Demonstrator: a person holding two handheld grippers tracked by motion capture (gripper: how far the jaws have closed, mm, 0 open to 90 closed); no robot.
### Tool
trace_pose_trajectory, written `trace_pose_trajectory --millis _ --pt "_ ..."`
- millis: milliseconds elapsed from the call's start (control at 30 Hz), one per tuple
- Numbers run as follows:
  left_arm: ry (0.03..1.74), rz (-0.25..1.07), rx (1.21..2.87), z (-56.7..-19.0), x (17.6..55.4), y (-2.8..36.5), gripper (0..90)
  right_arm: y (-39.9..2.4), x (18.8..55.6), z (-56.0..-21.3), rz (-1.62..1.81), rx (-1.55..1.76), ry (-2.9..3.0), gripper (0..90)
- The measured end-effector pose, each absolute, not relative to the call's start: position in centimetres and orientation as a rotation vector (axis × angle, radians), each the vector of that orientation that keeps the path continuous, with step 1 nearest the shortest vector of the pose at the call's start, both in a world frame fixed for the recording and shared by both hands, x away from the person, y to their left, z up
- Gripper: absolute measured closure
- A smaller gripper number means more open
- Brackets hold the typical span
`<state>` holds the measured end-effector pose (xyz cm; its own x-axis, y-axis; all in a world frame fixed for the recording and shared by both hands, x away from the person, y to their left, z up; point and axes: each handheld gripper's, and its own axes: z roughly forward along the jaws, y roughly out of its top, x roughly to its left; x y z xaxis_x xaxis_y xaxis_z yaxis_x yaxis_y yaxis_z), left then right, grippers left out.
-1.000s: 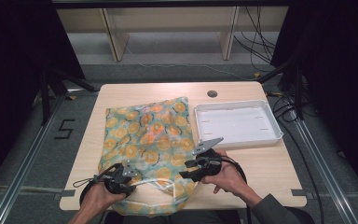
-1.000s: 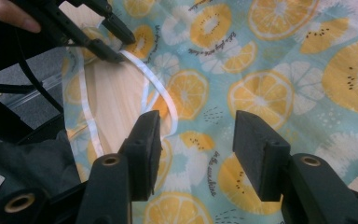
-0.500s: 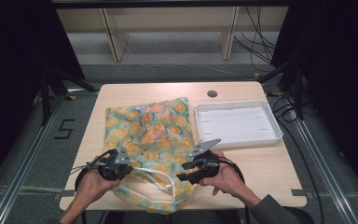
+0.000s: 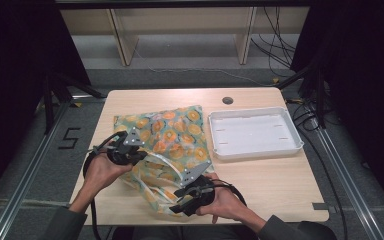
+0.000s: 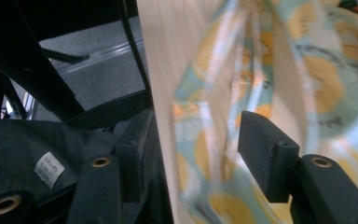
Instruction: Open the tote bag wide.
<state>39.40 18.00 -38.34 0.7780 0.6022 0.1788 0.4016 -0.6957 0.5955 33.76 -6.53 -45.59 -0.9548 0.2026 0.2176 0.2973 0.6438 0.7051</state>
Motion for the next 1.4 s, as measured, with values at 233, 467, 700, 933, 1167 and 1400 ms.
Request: trace_pose_trajectory --millis 233,467,700,933,1167,1400 --pt "0.748 0.476 2.432 -37.7 40.5 17.7 90.0 -3.6 33.6 -47.5 -1.078 -0.419 -2.791 44.5" --pt "0.771 0.461 2.409 -37.8 41.2 18.0 90.0 -2.7 33.7 -49.3 -0.937 -0.32 -2.881 77.8" --pt "0.791 0.461 2.391 -38.0 41.7 19.1 89.9 -4.4 34.9 -45.3 -1.146 -0.309 -2.872 90.0" --pt "0.821 0.431 2.405 -38.5 42.3 20.2 89.6 -6.9 38.8 -40.8 -1.399 -0.449 -2.85 90.0" --pt "0.849 0.347 2.402 -40.2 42.2 20.7 82.9 -7.9 44.0 -38.8 -1.509 -0.611 -2.882 90.0" --pt "0.891 0.46 2.266 -38.7 39.7 21.4 48.2 -8.7 49.1 -40.4 -1.5 -0.833 -2.91 90.0"
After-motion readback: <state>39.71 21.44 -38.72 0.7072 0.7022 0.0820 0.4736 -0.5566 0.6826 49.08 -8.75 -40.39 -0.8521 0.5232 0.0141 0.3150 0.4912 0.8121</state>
